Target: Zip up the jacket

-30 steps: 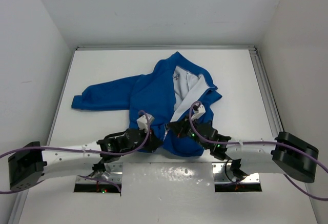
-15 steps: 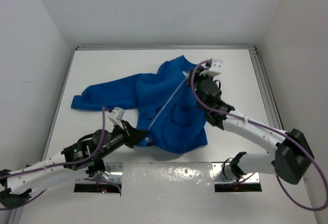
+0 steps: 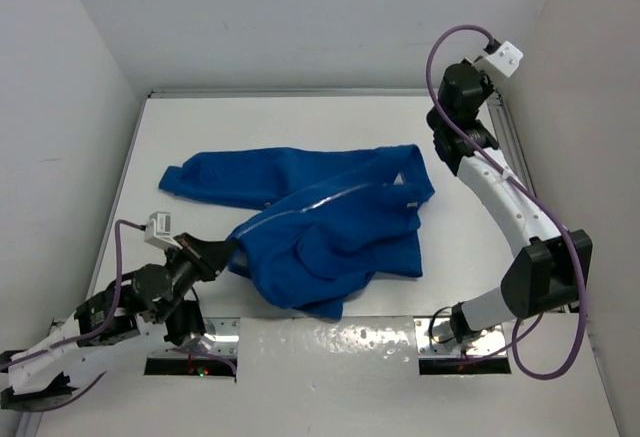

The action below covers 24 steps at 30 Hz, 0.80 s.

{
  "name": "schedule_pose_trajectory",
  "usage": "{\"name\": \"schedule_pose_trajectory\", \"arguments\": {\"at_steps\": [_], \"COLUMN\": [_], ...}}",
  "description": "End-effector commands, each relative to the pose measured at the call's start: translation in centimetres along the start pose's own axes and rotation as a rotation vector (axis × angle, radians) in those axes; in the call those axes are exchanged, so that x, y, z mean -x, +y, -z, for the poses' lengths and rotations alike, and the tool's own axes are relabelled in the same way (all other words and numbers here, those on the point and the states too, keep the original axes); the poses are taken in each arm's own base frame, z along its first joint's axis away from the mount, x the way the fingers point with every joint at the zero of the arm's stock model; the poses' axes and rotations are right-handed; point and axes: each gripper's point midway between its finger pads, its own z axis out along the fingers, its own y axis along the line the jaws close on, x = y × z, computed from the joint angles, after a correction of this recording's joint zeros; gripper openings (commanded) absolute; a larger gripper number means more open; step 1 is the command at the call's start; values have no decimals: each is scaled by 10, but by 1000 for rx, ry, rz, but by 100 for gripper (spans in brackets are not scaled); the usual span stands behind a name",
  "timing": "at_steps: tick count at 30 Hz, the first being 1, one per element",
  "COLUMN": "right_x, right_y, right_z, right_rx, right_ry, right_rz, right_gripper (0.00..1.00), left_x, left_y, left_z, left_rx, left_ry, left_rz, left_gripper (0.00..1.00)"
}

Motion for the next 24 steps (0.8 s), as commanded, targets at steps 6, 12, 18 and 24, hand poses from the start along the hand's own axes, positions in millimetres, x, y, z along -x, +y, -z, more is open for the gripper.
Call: {"name": "schedule_pose_trajectory", "arguments": {"at_steps": [6, 12, 18, 24], "right_x": [6, -84, -184, -226], "right_y": [19, 37, -7, -45], "right_z": [11, 110, 195, 185], "right_rx": [117, 554, 685, 528], "right_ry": [51, 418, 665, 682], "right_rz": [-33, -54, 84, 197], "right_gripper": [0, 0, 0, 19], "left_x": [18, 16, 44, -22], "left_y": [3, -12, -20, -60], "left_z": [-13, -30, -19, -66], "left_rx": [93, 148, 124, 61], "left_ry": [-107, -94, -163, 66], "left_rz": [14, -78, -102, -291], "left_gripper": [1, 41, 44, 51]}}
